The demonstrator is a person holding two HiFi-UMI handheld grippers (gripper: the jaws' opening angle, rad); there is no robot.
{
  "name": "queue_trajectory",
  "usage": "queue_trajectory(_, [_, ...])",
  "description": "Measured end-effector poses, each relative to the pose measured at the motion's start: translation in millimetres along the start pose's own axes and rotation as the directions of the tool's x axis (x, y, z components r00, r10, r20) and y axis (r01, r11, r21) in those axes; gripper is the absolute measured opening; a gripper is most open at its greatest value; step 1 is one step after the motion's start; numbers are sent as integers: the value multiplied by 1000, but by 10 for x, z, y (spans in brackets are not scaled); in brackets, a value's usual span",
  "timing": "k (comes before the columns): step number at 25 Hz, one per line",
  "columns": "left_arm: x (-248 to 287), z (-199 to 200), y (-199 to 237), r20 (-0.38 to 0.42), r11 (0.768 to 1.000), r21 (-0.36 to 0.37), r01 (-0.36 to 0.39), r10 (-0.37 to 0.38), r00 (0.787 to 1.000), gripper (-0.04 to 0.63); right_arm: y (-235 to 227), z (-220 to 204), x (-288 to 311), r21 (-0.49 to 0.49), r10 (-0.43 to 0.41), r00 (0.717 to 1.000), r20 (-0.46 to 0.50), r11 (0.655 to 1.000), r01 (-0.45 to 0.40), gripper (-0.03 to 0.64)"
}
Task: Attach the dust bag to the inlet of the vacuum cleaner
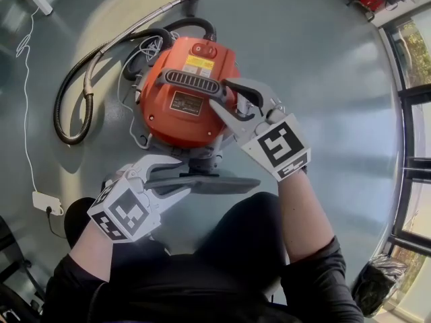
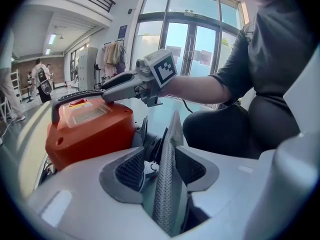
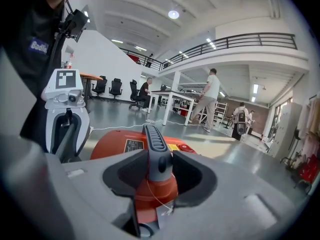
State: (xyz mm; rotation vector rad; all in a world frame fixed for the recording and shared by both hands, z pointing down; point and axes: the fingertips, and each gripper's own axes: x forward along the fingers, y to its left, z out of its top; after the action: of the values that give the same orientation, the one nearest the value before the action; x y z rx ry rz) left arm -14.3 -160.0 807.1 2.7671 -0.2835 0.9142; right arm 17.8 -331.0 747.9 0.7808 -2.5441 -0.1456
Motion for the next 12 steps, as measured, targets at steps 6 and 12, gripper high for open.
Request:
queue_trajectory(6, [-158,130,24,26,1000,6,-19,19,999,213,-2,166,-320,48,-22,998,51,999,20,140])
queue_trajectory(12, [-500,476,305,126,986,-3,-168,167,978,210,42,279,-626,135,-67,995,67,989,57,140])
